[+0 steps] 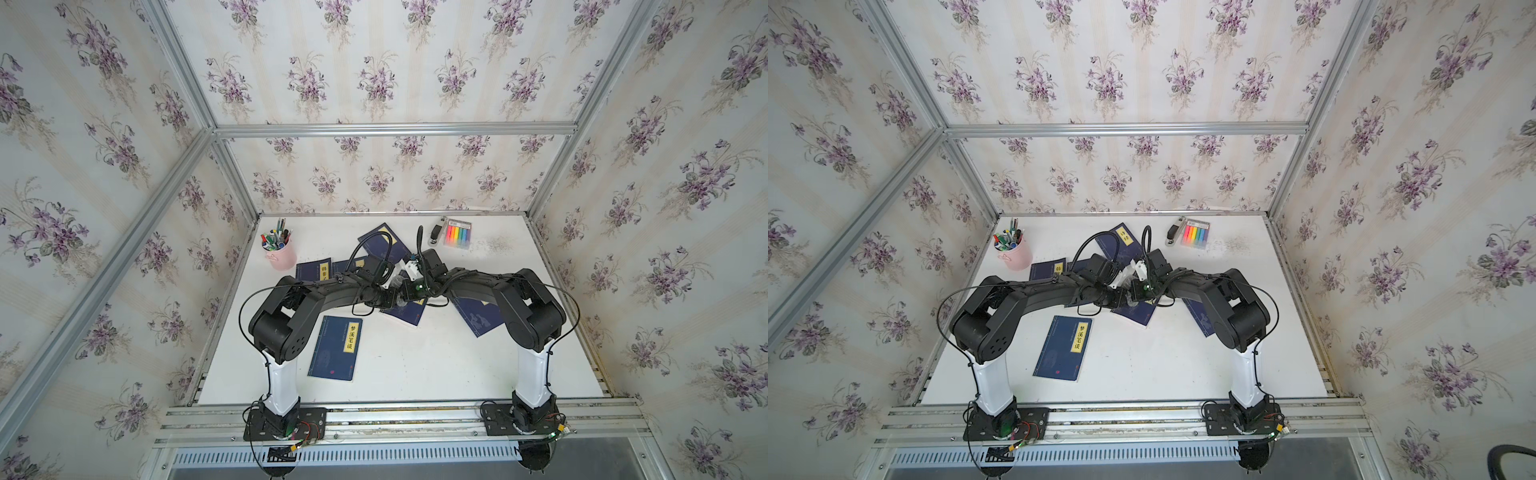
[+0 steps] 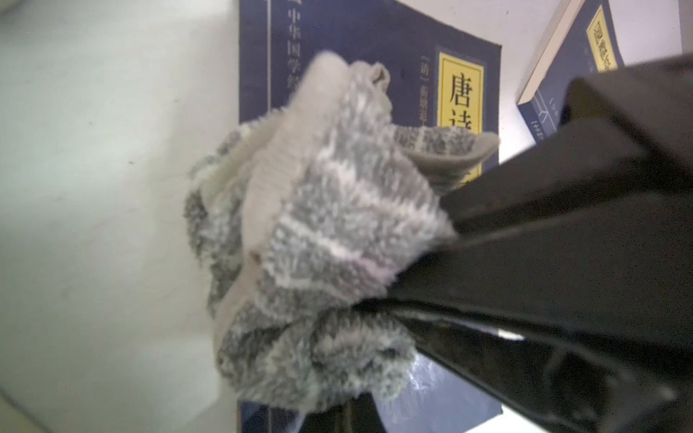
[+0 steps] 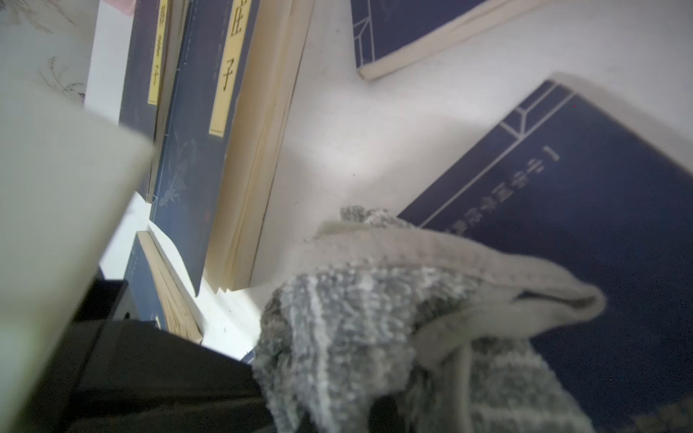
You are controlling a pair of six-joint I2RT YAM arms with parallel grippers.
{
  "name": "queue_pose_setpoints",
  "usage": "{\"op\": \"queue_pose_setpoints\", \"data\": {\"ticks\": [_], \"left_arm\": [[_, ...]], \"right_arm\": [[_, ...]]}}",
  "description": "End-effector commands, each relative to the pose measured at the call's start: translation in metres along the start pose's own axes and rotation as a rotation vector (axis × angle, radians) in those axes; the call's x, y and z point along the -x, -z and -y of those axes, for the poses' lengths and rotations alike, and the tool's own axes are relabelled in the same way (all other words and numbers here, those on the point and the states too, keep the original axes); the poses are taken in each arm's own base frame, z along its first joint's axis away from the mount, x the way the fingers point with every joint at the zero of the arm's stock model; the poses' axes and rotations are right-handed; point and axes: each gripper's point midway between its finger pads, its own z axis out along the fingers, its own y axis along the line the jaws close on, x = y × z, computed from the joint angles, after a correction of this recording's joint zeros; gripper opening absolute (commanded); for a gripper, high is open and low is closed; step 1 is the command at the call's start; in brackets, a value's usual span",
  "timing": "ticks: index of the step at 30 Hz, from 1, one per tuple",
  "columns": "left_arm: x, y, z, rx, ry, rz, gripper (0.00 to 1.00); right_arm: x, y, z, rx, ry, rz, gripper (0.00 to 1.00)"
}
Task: Wipe the cover of the book
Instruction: Wipe the dirt from the cover of the book.
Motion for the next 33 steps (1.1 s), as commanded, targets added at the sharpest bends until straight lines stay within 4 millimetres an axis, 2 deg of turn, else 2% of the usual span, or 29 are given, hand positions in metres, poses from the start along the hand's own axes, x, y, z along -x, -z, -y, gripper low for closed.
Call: {"op": "queue_pose_setpoints", "data": {"ticks": [1,5,9,15,17,19,23,26,28,30,33], "left_arm": [[-0.090,-0.005,-0.079,0.362,0.063,-0.305,0.00],[-0.090,-0.005,-0.079,0.362,0.062,-0.304,0.00],[-0.090,-0.006,-0.079,0.360,0.062,-0.308,0.00],[-0.091,-0.007,-0.080,0.361,0.063,-0.311,0.00],[-0.092,-0.007,-0.080,0.363,0.063,-0.313,0.00],[-0.091,-0.006,-0.080,0.363,0.061,-0.311,0.00],[-0.091,-0.005,-0.079,0.361,0.061,-0.306,0.00],[-0.090,-0.005,-0.078,0.356,0.060,-0.304,0.00],[-0.089,-0.004,-0.076,0.346,0.058,-0.301,0.00],[-0.087,-0.003,-0.072,0.331,0.055,-0.298,0.00],[-0.079,0.004,-0.065,0.309,0.039,-0.270,0.00]], "right_arm": [[0.013,0.004,0.050,-0.128,-0.110,0.019,0.00],[0.028,0.010,0.057,-0.137,-0.114,0.055,0.00],[0.020,0.013,0.044,-0.094,-0.088,0.033,0.00],[-0.009,0.011,0.000,0.016,0.012,-0.050,0.00],[-0.019,0.004,-0.020,0.055,0.045,-0.078,0.00],[-0.017,0.001,-0.018,0.051,0.039,-0.076,0.00],[-0.003,-0.008,0.003,-0.017,0.004,-0.050,0.00],[0.018,-0.002,0.044,-0.088,-0.102,0.014,0.00],[0.024,0.007,0.059,-0.109,-0.150,0.053,0.00],[0.027,0.018,0.058,-0.099,-0.152,0.090,0.00],[0.031,0.038,0.043,-0.068,-0.111,0.136,0.00]]}}
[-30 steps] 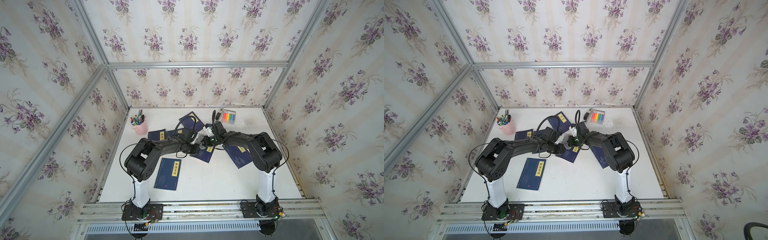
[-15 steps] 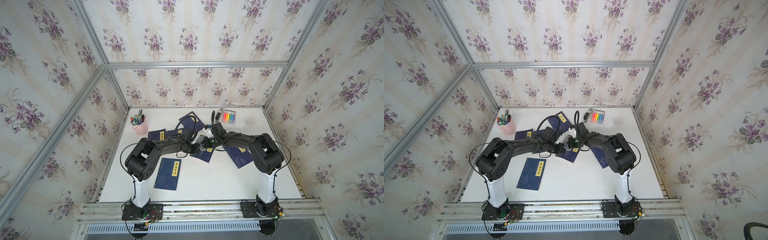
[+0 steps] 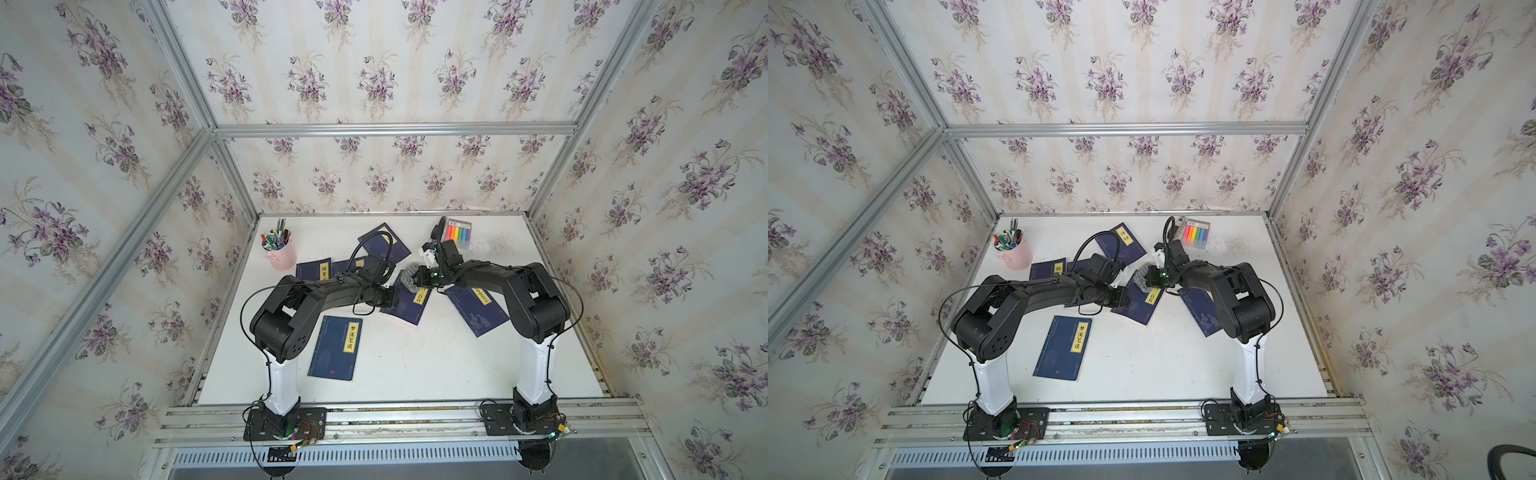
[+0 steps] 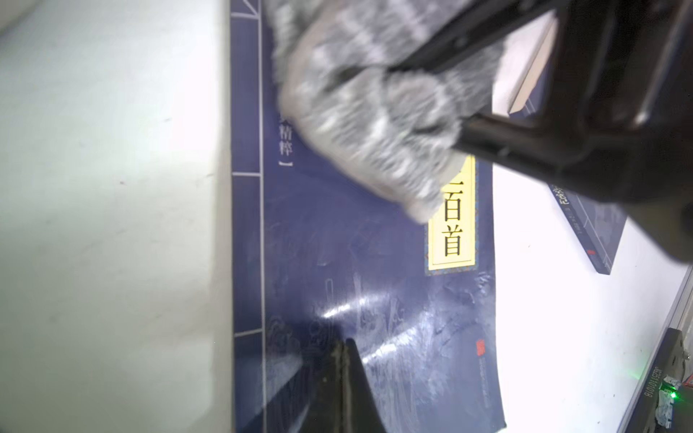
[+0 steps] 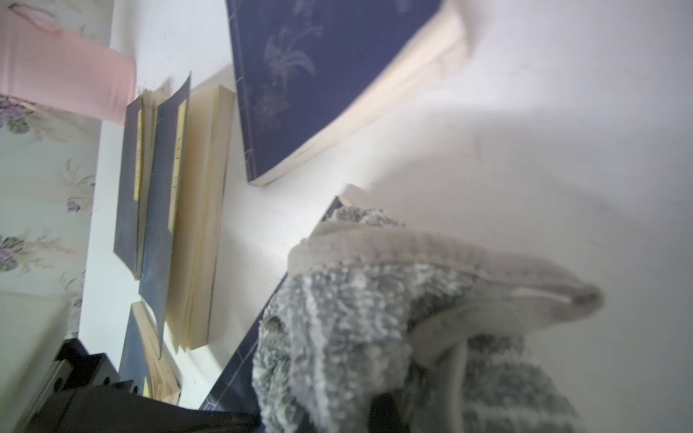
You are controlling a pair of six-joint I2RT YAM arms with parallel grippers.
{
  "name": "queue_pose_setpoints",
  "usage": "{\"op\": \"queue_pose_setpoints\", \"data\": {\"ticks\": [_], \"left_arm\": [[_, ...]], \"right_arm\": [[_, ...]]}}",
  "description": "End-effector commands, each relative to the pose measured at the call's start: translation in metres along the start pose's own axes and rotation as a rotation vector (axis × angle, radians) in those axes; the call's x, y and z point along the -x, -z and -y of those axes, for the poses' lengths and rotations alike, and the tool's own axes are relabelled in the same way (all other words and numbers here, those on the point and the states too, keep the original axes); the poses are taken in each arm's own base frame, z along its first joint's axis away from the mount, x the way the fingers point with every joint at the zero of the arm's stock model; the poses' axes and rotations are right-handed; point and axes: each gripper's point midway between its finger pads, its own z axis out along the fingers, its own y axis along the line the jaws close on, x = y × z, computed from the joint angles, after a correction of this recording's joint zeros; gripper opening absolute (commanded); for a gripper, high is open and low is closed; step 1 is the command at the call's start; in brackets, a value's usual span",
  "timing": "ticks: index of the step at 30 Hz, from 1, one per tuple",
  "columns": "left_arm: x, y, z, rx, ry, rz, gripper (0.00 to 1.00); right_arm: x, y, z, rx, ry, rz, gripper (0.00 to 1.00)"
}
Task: Wipe the cover of the book
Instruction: Wipe the dirt from the cover of the book.
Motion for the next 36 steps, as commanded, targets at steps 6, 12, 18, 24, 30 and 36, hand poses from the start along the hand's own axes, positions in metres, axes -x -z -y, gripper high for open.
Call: {"op": "queue_pose_setpoints", "data": {"ticks": [6,12,18,24,30,36], "left_arm": [[-0.065,0.025,-0.045,0.255,0.019,-0.232,0.00],[-0.016,0.060,-0.008,0.173,-0.046,-0.133,0.00],[0.036,0.065,0.018,0.113,-0.105,-0.105,0.00],[0.060,0.042,0.030,0.034,-0.136,-0.147,0.00],[0.056,0.011,0.023,-0.007,-0.126,-0.196,0.00],[0.050,-0.011,0.019,-0.072,-0.068,-0.220,0.00]], "right_arm": [[0.017,0.059,-0.037,0.065,0.071,0.140,0.00],[0.014,0.091,-0.049,0.068,0.080,0.189,0.00],[-0.019,0.099,-0.047,0.043,0.076,0.176,0.00],[-0.062,0.091,-0.064,0.055,0.123,0.142,0.00],[-0.080,0.073,-0.070,-0.025,0.156,0.142,0.00],[-0.082,0.045,-0.082,-0.009,0.106,0.133,0.00]]}}
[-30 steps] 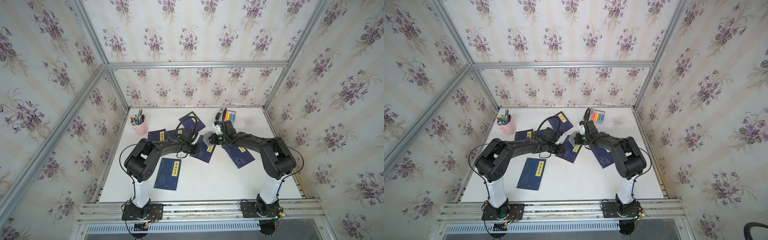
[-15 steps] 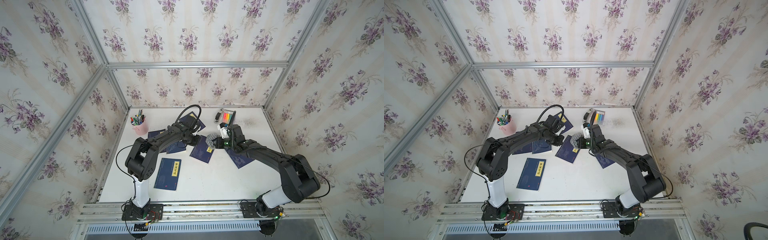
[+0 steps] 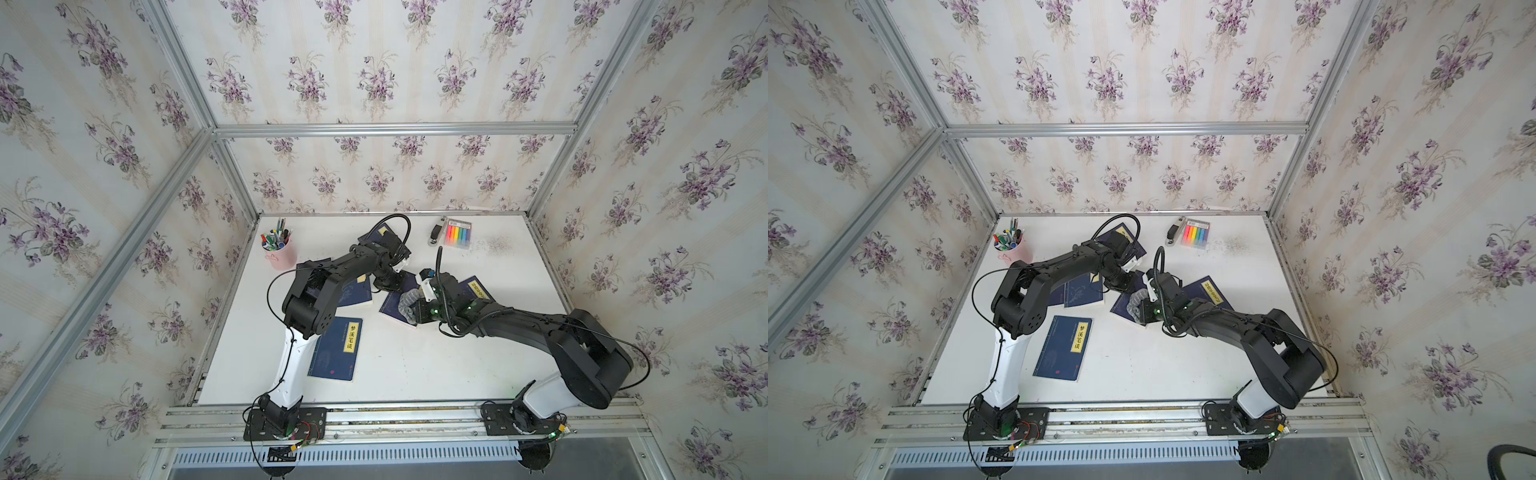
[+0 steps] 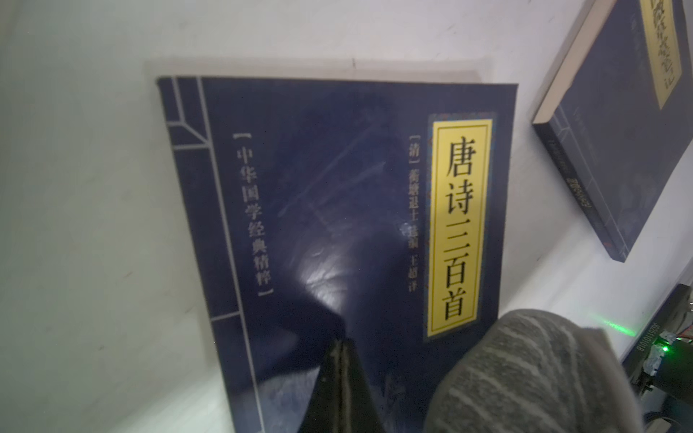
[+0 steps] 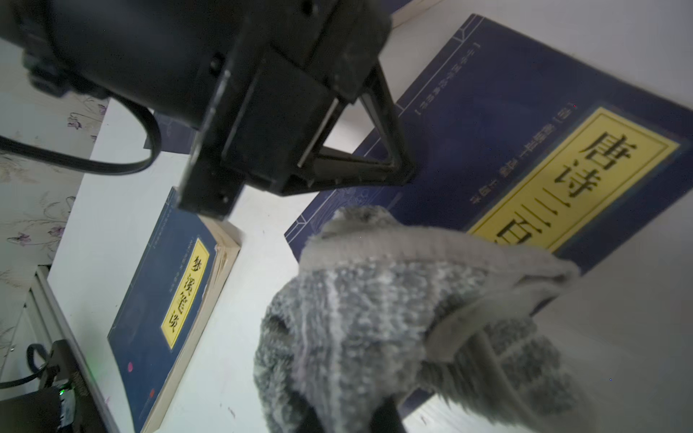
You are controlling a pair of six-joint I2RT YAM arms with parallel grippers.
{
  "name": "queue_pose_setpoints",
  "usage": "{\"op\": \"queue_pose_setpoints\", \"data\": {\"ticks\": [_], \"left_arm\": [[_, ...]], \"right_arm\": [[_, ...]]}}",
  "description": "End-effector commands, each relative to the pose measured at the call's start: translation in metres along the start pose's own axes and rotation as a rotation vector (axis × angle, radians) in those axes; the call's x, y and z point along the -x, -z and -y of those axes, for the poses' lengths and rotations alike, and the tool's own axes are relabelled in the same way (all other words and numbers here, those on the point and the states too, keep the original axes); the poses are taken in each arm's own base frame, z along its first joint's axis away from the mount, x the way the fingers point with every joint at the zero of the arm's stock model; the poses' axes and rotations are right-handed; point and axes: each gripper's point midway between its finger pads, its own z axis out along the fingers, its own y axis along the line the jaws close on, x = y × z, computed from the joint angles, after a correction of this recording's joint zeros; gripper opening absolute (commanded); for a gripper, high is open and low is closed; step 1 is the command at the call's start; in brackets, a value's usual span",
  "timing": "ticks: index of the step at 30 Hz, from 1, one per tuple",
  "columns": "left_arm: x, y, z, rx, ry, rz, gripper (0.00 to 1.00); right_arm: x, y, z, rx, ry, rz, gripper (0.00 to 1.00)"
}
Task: Wipe the cover of the book
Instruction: Wipe the dirt from the cover of the book.
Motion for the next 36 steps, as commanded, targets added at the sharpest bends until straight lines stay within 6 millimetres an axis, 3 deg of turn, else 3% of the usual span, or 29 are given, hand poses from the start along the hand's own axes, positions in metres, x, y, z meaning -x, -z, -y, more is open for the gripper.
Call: {"op": "queue_pose_setpoints", "data": {"ticks": [1,8,14,20,29,36], "left_arm": [[0.000,-0.008,0.001,-0.052,0.022,-0.002,0.00],[-0.008,-0.021,-0.009,-0.113,0.085,-0.006,0.00],[-0.009,-0.027,-0.010,-0.163,0.127,-0.028,0.00],[-0.012,-0.030,-0.016,-0.154,0.143,-0.039,0.00],[-0.012,-0.031,-0.021,-0.155,0.160,-0.041,0.00],[-0.015,-0.033,-0.024,-0.158,0.171,-0.053,0.00]], "right_arm": [[0.015,-0.013,-0.012,0.008,-0.031,0.056,0.00],[-0.010,-0.061,-0.023,-0.081,-0.008,-0.071,0.00],[-0.020,-0.078,-0.018,-0.095,-0.061,-0.075,0.00],[-0.037,-0.078,-0.007,-0.130,-0.048,-0.120,0.00],[-0.068,-0.038,0.026,-0.215,-0.060,-0.141,0.00],[-0.066,-0.059,0.013,-0.147,-0.065,-0.160,0.00]]}}
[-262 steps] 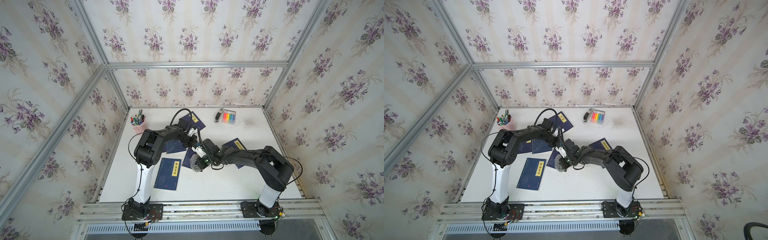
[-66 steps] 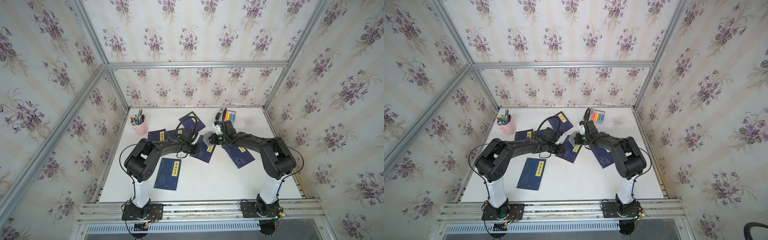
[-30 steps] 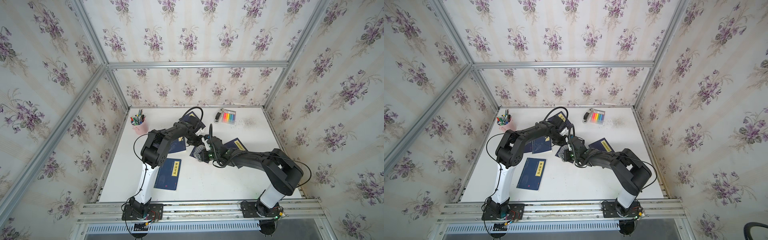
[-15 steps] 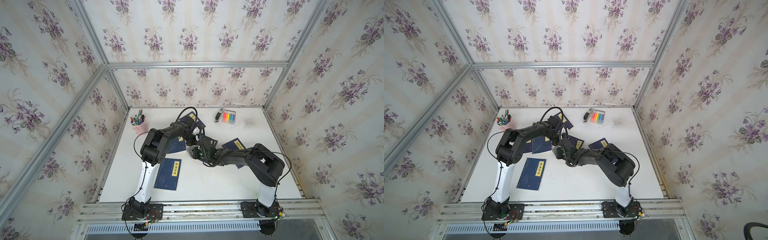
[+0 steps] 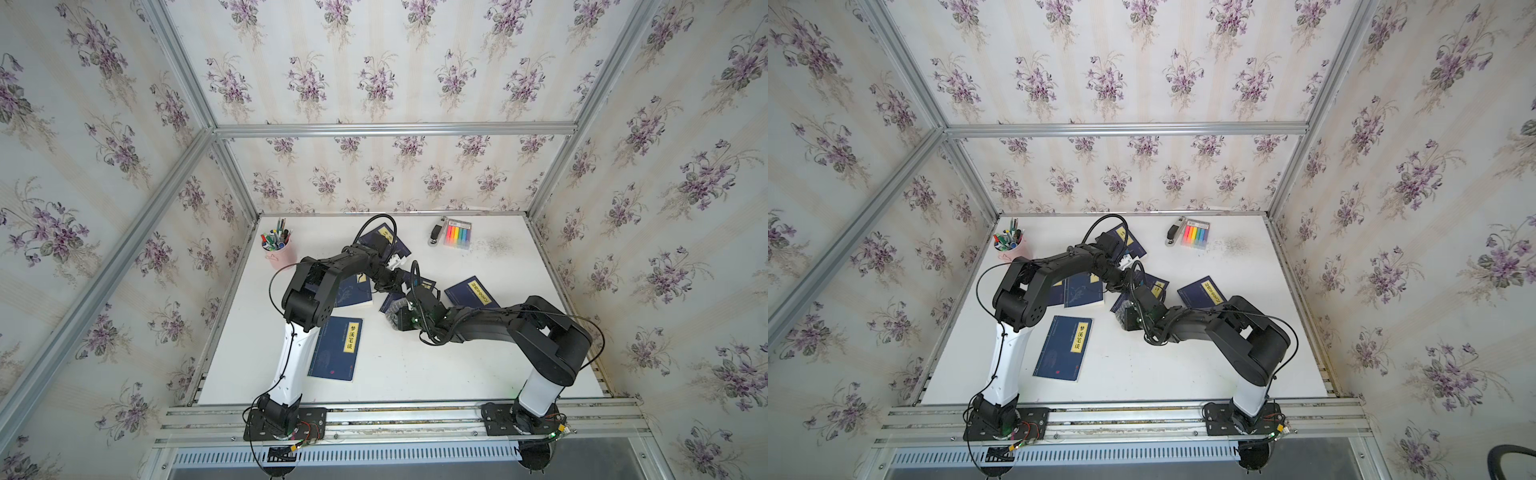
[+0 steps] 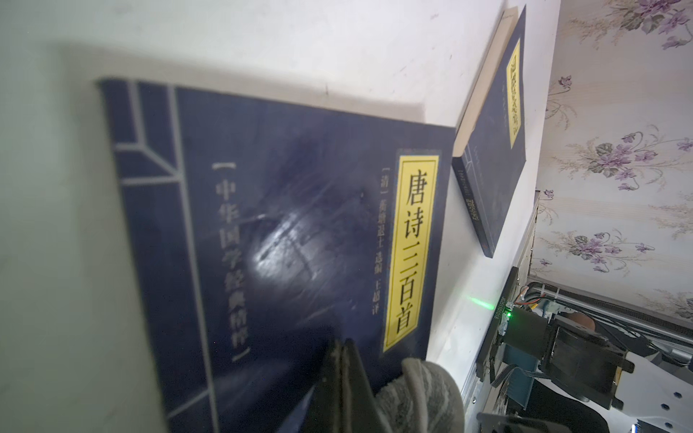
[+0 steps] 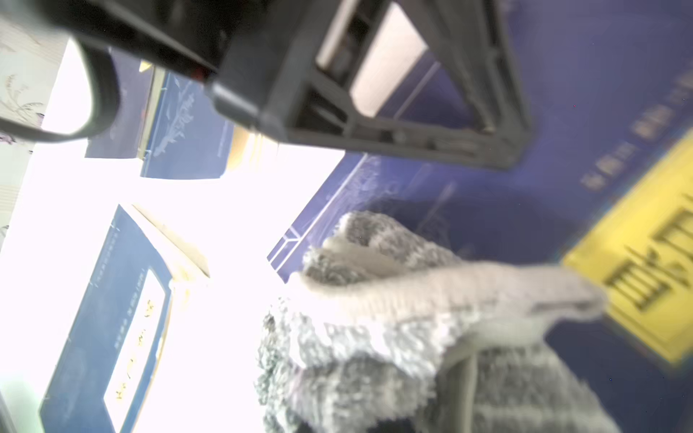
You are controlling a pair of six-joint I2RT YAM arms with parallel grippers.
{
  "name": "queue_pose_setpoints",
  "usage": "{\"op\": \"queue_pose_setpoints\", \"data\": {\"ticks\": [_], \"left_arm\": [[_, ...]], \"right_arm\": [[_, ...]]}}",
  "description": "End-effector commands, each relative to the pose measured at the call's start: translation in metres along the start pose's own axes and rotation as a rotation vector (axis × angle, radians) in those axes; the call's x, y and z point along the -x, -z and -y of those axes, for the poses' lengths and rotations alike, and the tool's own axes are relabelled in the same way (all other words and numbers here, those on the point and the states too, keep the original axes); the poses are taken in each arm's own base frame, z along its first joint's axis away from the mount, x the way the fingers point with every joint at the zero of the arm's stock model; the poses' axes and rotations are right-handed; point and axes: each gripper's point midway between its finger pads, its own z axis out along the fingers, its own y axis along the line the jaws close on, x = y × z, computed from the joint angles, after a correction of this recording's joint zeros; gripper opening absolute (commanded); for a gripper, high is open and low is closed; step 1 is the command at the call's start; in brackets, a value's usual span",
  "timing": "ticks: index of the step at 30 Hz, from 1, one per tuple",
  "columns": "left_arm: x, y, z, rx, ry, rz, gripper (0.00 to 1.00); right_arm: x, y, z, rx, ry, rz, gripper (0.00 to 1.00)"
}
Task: Wipe the cover of the book
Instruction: Wipe the dirt from the cover of the book.
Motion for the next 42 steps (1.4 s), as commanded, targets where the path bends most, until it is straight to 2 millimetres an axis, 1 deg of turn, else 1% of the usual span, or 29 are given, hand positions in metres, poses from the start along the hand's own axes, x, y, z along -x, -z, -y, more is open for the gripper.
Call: {"op": "queue_pose_setpoints", "data": {"ticks": [1,3,6,8,12,16,20,23,26,31,34,35,36,38,42], "left_arm": [[-0.016,-0.009,-0.039,0.152,0.054,-0.045,0.00],[-0.014,-0.008,-0.044,0.126,0.086,-0.041,0.00],[-0.011,-0.004,-0.047,0.095,0.112,-0.023,0.00],[-0.007,0.000,-0.044,0.075,0.108,-0.002,0.00],[-0.002,0.007,-0.031,0.031,0.072,0.037,0.00],[-0.006,0.008,-0.038,0.075,0.077,0.029,0.00],[-0.005,0.010,-0.038,0.083,0.076,0.035,0.00],[-0.006,0.015,-0.038,0.102,0.065,0.047,0.00],[-0.009,0.017,-0.041,0.124,0.063,0.037,0.00],[-0.014,0.017,-0.042,0.132,0.067,0.019,0.00],[-0.017,0.018,-0.036,0.110,0.054,0.010,0.00],[-0.017,0.018,-0.033,0.096,0.046,0.007,0.00],[-0.018,0.019,-0.029,0.081,0.035,0.006,0.00],[-0.016,0.022,-0.020,0.059,0.008,0.019,0.00],[-0.006,0.037,-0.002,0.034,-0.061,0.107,0.00]], "right_arm": [[-0.036,-0.011,0.016,-0.057,-0.020,-0.149,0.00],[-0.032,-0.017,0.011,-0.041,-0.022,-0.144,0.00],[-0.031,-0.021,0.009,-0.030,-0.023,-0.142,0.00],[-0.033,-0.020,0.011,-0.033,-0.022,-0.147,0.00],[-0.042,-0.016,0.019,-0.047,-0.022,-0.159,0.00],[-0.050,-0.008,0.028,-0.058,-0.022,-0.173,0.00],[-0.056,0.002,0.042,-0.072,-0.040,-0.182,0.00],[-0.058,0.011,0.060,-0.086,-0.075,-0.180,0.00],[-0.054,0.022,0.080,-0.116,-0.109,-0.169,0.00],[-0.043,0.039,0.109,-0.169,-0.144,-0.150,0.00],[-0.030,0.047,0.123,-0.184,-0.158,-0.127,0.00],[-0.027,0.048,0.123,-0.184,-0.148,-0.126,0.00],[-0.017,0.051,0.135,-0.203,-0.169,-0.108,0.00],[-0.008,0.053,0.137,-0.209,-0.156,-0.102,0.00],[0.015,0.061,0.123,-0.172,-0.110,-0.063,0.00]]}}
